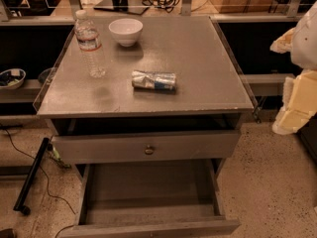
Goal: Close middle drawer
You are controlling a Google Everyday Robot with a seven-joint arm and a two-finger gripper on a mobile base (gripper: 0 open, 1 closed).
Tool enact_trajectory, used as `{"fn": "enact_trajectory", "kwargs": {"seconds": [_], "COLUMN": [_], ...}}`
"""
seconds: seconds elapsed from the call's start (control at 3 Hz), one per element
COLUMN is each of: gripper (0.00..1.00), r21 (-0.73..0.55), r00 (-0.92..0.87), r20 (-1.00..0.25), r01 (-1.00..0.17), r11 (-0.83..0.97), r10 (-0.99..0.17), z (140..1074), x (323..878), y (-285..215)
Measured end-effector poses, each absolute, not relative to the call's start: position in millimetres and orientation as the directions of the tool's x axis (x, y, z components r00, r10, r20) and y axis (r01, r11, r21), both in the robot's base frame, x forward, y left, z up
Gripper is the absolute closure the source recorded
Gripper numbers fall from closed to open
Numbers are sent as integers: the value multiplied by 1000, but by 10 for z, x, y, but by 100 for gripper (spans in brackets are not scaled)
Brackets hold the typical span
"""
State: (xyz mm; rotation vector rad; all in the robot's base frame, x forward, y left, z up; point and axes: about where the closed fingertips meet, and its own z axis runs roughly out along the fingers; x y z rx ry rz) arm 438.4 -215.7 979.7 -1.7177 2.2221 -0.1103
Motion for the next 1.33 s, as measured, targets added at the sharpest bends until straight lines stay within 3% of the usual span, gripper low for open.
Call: {"fn": "enact_trajectory", "kwargs": {"seconds": [0.33,1.33], "gripper": [0,73], "r21": [-259,-259], "r00": [-219,-219], "r20": [-210,-210], "r01": [-927,-927], "r11": [270,270], "r10": [-953,-953], "z": [9797,9797], "x": [4384,4384], "y": [-2157,-2157]}}
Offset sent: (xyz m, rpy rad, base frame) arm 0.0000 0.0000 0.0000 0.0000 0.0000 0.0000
